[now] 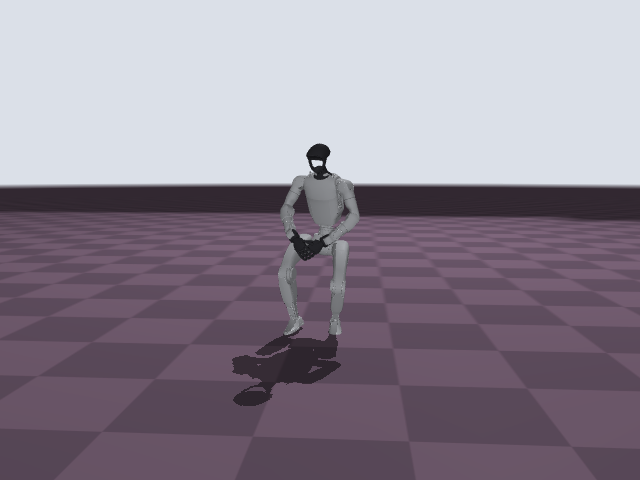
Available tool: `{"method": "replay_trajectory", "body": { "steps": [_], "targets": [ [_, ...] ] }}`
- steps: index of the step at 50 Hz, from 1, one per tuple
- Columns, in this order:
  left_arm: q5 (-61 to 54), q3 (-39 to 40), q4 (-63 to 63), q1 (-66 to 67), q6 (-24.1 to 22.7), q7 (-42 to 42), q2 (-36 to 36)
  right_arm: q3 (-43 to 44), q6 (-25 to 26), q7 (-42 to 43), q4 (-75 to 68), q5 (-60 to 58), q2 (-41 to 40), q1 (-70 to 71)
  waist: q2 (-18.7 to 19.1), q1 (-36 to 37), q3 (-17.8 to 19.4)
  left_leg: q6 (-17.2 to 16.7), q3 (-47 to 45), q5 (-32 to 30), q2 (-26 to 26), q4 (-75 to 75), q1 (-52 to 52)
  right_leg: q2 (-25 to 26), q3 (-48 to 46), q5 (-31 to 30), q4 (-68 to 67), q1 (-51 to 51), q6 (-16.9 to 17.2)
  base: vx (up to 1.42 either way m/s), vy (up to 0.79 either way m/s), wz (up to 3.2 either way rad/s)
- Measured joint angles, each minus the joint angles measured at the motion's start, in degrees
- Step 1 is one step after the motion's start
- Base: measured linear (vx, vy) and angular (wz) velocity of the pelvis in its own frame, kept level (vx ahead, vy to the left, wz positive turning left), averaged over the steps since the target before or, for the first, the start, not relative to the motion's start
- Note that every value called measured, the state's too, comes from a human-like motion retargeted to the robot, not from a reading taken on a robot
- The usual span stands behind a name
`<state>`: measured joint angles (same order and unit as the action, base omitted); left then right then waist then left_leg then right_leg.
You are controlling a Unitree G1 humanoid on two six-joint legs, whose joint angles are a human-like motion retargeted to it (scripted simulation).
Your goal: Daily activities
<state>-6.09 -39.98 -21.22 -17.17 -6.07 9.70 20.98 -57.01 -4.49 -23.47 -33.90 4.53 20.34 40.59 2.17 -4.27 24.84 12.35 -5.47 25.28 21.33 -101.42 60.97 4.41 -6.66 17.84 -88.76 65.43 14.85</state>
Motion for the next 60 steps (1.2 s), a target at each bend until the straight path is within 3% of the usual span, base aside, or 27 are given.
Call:
{"method": "replay_trajectory", "body": {
  "steps": [23, 33, 45, 60],
  "targets": [
    [6.6, -2.3, -6.5, 3.7, -0.2, 5.0, 2.2, -5.6, 0.3, -12.4, -0.4, -8.1, -0.5, 1.1, -1.1, 0.5, -1.9, -2.5, -3.1, -0.5, -0.7, 8.3, -8.6, 1.2, 3.3, 8.4, 7.7, -8.1, -0.5, 0.1, 0.02, -0.25],
    [8.0, -0.6, -9.4, 2.8, -0.3, 7.2, 4.3, -6.8, -0.9, -14.4, -0.9, -13.8, 1.0, 1.9, -1.5, 1.2, -4.6, -4.5, -5.3, -3.5, -2.0, 17.5, -16.6, 1.7, 5.3, 10.0, 16.2, -15.8, -0.7, 0.14, -0.03, -0.17],
    [11.2, -0.4, -16.6, 5.3, 0.2, 8.9, 1.8, -7.3, -1.3, -16.8, -4.3, -18.6, 0.9, -1.3, -2.3, 1.4, -8.1, -6.0, -9.4, -4.0, -3.6, 29.2, -27.0, 1.2, 7.4, 11.5, 25.7, -24.6, -1.2, 0.15, -0.03, -0.11],
    [17.7, -0.3, -21.7, 6.4, 0.0, 11.8, 1.6, -6.4, -1.5, -19.0, 1.2, -15.8, 7.8, -5.2, -4.1, -0.7, -13.3, -7.7, -15.6, -6.5, -6.6, 44.0, -39.5, -0.4, 10.3, 11.5, 36.6, -34.1, -0.6, 0.12, -0.01, -0.14]
  ]
}}
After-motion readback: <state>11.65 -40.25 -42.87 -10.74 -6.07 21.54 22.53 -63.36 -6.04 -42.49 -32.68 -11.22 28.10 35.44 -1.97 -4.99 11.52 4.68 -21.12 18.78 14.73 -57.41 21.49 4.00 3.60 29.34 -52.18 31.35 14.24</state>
